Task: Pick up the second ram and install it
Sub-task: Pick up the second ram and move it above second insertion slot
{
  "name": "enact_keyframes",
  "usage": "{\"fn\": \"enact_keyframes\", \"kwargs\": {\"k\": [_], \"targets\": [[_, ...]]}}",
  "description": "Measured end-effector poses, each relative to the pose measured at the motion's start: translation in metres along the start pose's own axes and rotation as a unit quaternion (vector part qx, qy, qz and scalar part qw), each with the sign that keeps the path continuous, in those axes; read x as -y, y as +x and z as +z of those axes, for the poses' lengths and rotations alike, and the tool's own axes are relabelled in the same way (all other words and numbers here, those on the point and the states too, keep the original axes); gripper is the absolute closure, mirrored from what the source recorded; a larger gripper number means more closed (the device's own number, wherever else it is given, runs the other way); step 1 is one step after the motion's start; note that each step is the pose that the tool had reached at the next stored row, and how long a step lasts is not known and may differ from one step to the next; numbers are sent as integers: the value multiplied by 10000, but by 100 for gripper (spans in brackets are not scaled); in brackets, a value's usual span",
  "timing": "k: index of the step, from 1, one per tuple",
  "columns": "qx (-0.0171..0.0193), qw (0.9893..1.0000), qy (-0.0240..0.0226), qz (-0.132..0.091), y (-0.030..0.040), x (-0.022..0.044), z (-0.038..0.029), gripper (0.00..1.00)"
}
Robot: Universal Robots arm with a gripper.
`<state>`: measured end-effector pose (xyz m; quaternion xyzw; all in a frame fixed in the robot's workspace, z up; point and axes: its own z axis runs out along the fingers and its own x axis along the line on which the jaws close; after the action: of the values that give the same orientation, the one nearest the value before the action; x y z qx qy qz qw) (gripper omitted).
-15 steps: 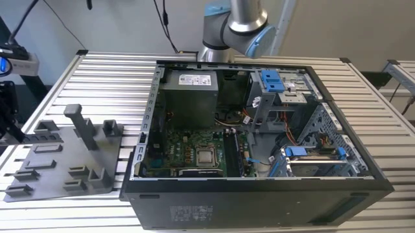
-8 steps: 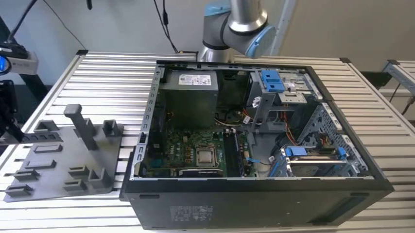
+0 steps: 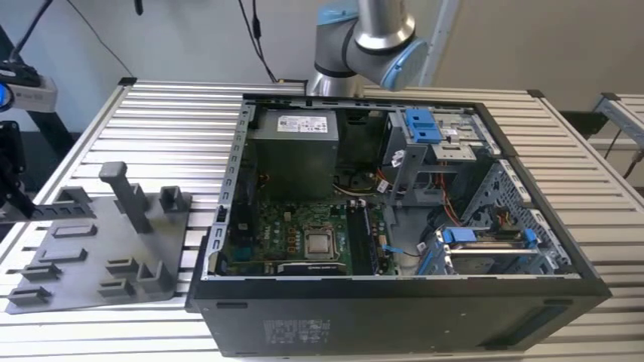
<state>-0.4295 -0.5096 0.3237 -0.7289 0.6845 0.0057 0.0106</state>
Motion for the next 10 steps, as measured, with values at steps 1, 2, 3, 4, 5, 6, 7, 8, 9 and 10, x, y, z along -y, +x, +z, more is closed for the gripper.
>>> {"fn": "enact_keyframes", "kwargs": {"k": [1,2,3,4,5,6,7,8,9,10], "targets": [[0,10000,0,0,0,0,-7,86],[0,10000,0,0,0,0,-12,86],[0,10000,0,0,0,0,-19,86],[0,10000,0,0,0,0,-26,86],[0,10000,0,0,-1,0,-31,86],[0,10000,0,0,-1,0,-37,86],[0,10000,0,0,-1,0,-44,86],[0,10000,0,0,-1,0,-49,86],[0,10000,0,0,-1,0,-55,86],[0,10000,0,0,-1,1,-61,86]]}}
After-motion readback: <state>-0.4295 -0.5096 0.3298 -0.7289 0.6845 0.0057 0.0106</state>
